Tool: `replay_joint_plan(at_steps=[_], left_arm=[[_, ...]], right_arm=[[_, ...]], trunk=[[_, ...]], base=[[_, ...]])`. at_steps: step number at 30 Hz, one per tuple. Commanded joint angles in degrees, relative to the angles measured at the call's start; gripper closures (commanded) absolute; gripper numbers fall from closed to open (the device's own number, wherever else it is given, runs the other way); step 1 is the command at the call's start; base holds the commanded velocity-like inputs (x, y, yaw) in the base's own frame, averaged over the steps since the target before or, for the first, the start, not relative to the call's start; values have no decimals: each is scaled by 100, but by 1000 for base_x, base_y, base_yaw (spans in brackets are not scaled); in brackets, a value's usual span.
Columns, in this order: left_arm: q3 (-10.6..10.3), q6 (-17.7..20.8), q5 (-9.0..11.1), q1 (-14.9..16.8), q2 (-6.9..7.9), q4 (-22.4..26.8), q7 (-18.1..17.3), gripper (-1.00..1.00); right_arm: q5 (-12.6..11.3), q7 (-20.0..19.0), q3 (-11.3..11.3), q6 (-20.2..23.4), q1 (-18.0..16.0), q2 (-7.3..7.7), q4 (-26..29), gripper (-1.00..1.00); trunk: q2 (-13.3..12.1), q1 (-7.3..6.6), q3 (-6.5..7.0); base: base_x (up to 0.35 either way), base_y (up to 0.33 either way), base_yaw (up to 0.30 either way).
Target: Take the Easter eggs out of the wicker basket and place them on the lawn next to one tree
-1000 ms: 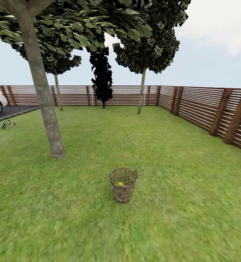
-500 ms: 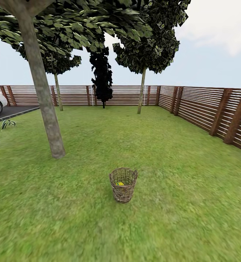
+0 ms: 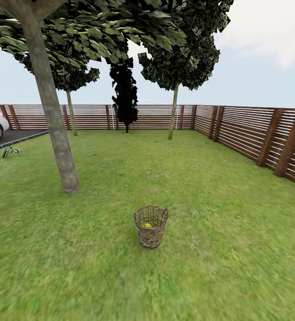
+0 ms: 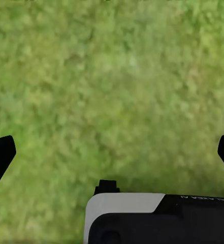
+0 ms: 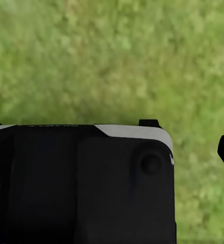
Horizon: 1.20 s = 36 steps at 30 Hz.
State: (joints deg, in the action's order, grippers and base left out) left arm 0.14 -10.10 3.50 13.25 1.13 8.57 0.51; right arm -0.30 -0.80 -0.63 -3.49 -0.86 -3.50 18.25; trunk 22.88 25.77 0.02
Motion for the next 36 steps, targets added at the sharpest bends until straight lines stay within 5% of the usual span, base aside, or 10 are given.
replay_joint_plan(at_steps=[1,22,36], left_arm=[[-2,-17,37,2,0,-6,1,-100],[-23,-24,23,0,4,19,7,-100],[-31,-27,3,-7,10,22,43,-100]], right_arm=[[-4,-8,-7,-20,-2,-1,-6,-100],[1,-8,-7,-20,-2,3,-6,-100],[1,-8,-7,-20,-2,0,-6,-100]], trunk=[[4,2,-2],[4,2,-2],[4,2,-2]], base=[[0,0,0],[4,0,0],[289,0,0]])
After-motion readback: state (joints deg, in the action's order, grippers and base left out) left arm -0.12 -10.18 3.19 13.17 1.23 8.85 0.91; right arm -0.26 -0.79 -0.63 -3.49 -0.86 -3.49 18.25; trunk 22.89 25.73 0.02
